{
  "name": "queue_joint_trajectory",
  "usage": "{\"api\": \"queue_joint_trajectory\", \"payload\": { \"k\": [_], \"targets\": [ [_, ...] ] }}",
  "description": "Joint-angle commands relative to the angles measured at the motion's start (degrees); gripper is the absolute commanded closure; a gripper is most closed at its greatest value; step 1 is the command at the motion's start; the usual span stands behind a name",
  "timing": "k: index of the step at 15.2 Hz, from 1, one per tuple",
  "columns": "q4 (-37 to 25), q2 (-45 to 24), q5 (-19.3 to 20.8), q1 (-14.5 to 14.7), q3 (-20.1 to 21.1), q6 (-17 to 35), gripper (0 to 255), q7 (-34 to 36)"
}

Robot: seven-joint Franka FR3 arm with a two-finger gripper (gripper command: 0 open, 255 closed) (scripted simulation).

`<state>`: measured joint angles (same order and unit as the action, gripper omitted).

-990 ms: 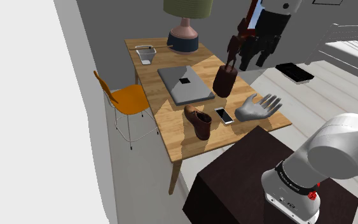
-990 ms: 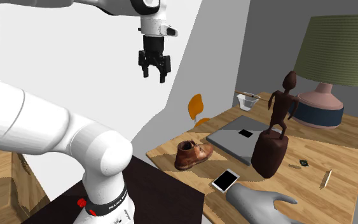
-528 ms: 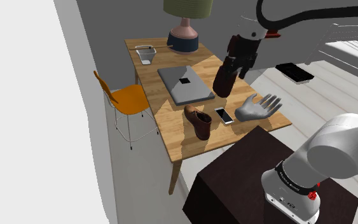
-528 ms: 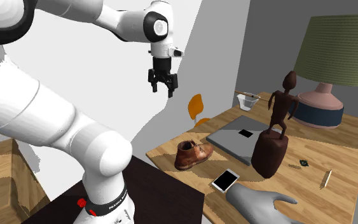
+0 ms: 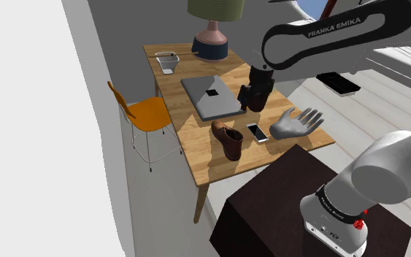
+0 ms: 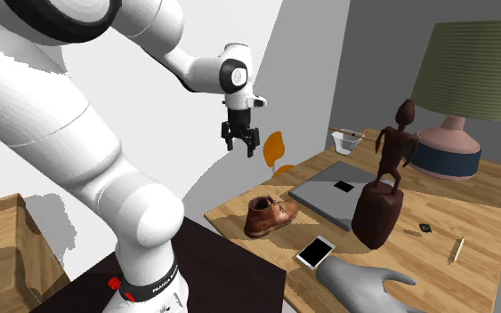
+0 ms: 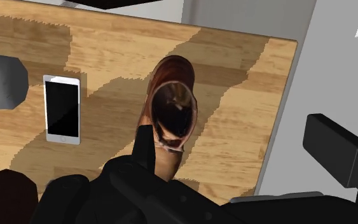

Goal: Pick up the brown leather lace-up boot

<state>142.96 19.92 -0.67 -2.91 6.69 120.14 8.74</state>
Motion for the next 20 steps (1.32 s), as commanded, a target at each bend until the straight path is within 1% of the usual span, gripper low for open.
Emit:
{"api": "queue_joint_trajectory", "payload": {
  "k": [1, 6, 11, 16, 20],
  "targets": [
    [-0.14, -4.04, 1.24, -0.48, 0.44, 3.79, 0, 0.91],
    [-2.08, -14.92, 5.55, -1.83, 0.92, 12.02, 0, 3.76],
    [-6.06, -26.35, 11.26, -2.53, 0.26, 18.57, 0, 7.67],
    [-11.94, -37.83, 16.93, -1.96, -1.91, 23.21, 0, 11.59],
    [-17.87, -46.87, 20.30, -0.96, -4.17, 25.71, 0, 13.93]
  ]
}}
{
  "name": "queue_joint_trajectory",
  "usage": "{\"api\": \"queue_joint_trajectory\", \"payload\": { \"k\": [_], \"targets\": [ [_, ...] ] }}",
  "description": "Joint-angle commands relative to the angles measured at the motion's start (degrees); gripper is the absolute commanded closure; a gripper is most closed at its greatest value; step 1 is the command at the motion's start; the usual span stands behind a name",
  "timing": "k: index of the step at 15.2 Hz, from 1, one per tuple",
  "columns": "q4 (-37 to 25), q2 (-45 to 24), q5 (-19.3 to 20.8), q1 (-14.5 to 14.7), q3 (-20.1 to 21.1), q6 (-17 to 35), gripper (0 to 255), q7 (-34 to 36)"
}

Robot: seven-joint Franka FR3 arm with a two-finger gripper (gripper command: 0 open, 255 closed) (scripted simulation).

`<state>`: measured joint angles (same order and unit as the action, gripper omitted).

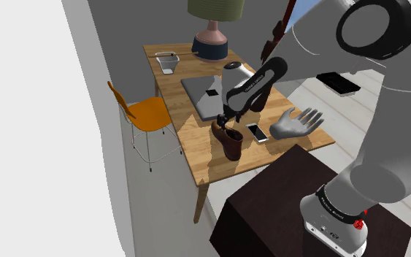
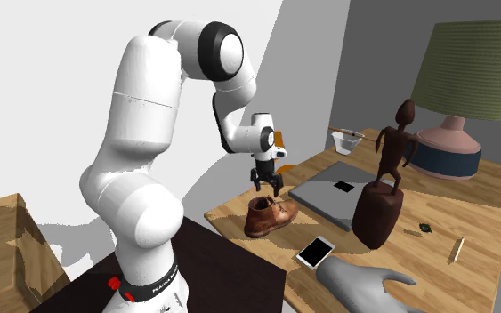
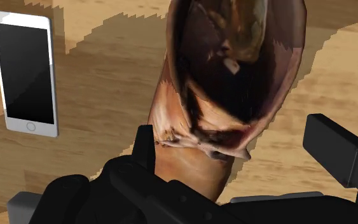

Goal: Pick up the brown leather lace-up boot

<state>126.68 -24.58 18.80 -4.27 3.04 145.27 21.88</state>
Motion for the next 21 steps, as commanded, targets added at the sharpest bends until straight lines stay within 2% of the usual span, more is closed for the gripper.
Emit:
{"api": "queue_joint_trajectory", "payload": {
  "k": [1, 10, 11, 21],
  "targets": [
    [-2.08, -3.04, 1.00, 0.51, -0.72, 0.73, 0, 0.91],
    [-3.66, -8.64, 2.52, 1.33, -1.91, 4.69, 0, 2.62],
    [-3.70, -8.64, 2.51, 1.28, -1.91, 4.66, 255, 2.56],
    [-3.41, -7.88, 2.34, 1.21, -1.75, 4.19, 255, 2.41]
  ]
}}
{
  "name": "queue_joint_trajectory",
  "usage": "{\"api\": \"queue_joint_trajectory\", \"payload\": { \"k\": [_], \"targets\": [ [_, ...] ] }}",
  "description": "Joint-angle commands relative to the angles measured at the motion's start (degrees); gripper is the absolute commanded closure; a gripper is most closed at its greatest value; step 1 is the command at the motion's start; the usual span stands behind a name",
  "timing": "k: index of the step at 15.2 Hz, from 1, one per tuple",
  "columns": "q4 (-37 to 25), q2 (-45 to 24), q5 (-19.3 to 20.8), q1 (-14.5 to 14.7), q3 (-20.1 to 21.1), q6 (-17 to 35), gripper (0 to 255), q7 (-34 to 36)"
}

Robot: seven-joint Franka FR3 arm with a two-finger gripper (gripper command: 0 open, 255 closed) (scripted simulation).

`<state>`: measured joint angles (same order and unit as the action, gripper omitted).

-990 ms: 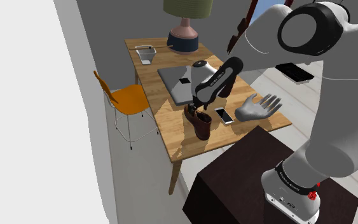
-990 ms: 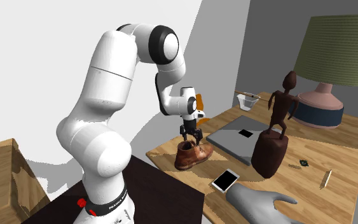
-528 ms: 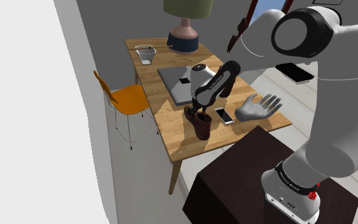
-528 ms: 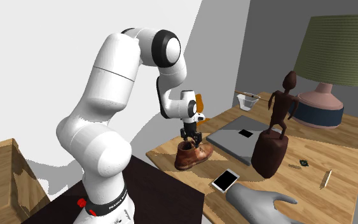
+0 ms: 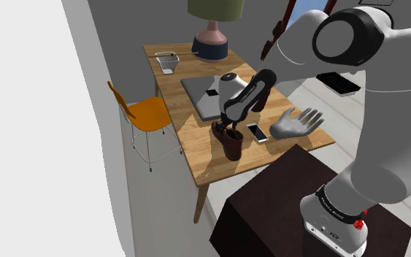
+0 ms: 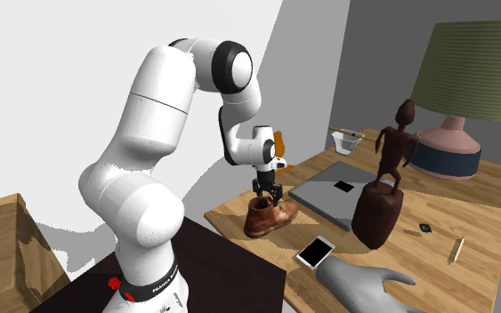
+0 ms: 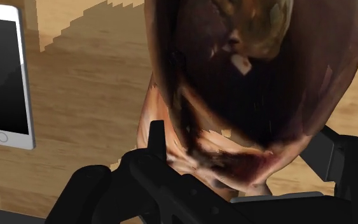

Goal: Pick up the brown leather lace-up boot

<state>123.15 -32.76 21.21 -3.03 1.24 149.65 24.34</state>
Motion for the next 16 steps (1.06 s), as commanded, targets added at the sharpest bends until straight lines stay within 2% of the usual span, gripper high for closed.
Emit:
{"api": "queue_joint_trajectory", "payload": {
  "k": [1, 16],
  "targets": [
    [0.37, 1.05, -0.25, -0.14, 0.22, -0.69, 255, -0.27],
    [2.33, 10.43, -3.12, -1.40, 2.15, -7.95, 255, -3.37]
  ]
}}
